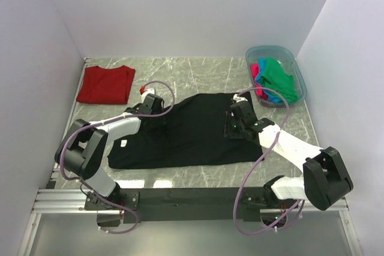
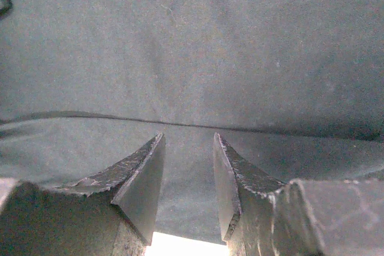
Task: Fold and stack the t-shirts
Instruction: Fold the tshirt
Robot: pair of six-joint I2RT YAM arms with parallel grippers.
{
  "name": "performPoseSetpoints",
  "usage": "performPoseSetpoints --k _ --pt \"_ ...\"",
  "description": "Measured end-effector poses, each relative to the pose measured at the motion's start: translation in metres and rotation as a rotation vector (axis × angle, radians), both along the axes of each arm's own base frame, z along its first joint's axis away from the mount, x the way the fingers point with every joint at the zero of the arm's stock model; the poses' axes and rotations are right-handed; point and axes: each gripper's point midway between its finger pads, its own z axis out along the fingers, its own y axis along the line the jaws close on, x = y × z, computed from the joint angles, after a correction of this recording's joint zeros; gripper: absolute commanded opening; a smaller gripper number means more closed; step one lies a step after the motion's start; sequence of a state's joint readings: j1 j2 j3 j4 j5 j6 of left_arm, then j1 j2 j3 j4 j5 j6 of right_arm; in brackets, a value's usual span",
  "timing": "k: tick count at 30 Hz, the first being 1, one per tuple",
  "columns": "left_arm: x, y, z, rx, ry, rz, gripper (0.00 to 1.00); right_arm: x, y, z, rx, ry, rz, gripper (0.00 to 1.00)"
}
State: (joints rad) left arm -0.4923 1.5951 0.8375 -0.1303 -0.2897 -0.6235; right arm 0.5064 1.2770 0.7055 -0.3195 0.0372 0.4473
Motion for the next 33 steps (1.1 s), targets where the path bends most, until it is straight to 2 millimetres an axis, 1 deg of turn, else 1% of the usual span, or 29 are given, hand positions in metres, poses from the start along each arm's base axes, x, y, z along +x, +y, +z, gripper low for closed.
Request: performPoseSetpoints --k 4,6,7,8,11,13,15,17,20,22,25,27,30,33 --pt "-0.005 0.004 -0.005 0.014 0.016 0.001 0.49 0.000 0.000 -0.001 -0.002 0.003 0.000 0.45" --pt "-0.007 0.005 -0.008 0.018 0.023 0.001 0.41 0.000 0.000 -0.001 -0.002 0.003 0.000 0.45" --pt "-0.008 0.006 -0.009 0.021 0.026 0.001 0.36 0.000 0.000 -0.001 -0.002 0.003 0.000 0.45" --pt "-0.009 0.006 -0.009 0.021 0.027 0.002 0.23 0.000 0.000 -0.001 -0.002 0.004 0.000 0.45" --pt "-0.008 0.007 -0.009 0.028 0.023 0.006 0.01 0.000 -0.001 -0.001 -0.006 0.003 -0.003 0.45" --pt "-0.008 0.009 -0.008 0.035 0.019 0.012 0.01 0.000 -0.002 -0.001 -0.009 0.003 -0.005 0.45" --pt "-0.007 0.011 -0.002 0.037 0.007 0.020 0.01 0.000 -0.003 -0.002 -0.015 0.003 -0.009 0.45" --pt "-0.006 0.013 0.006 0.039 -0.013 0.031 0.01 0.001 -0.006 -0.001 -0.028 0.000 -0.018 0.45" --pt "-0.004 0.018 0.026 0.032 -0.066 0.053 0.00 0.007 -0.012 0.006 -0.068 -0.008 -0.042 0.45" --pt "-0.002 0.021 0.040 0.026 -0.103 0.074 0.01 0.019 -0.016 0.016 -0.095 -0.029 -0.064 0.46" --pt "0.000 0.028 0.059 0.019 -0.157 0.108 0.01 0.043 -0.020 0.033 -0.107 -0.068 -0.103 0.46" --pt "0.002 0.031 0.064 0.019 -0.173 0.123 0.01 0.066 -0.031 0.043 -0.115 -0.088 -0.158 0.46" --pt "0.002 0.038 0.063 0.029 -0.167 0.139 0.01 0.098 -0.050 0.045 -0.139 -0.088 -0.238 0.46" --pt "0.002 0.042 0.059 0.040 -0.155 0.148 0.00 0.127 -0.063 0.034 -0.160 -0.057 -0.293 0.46"
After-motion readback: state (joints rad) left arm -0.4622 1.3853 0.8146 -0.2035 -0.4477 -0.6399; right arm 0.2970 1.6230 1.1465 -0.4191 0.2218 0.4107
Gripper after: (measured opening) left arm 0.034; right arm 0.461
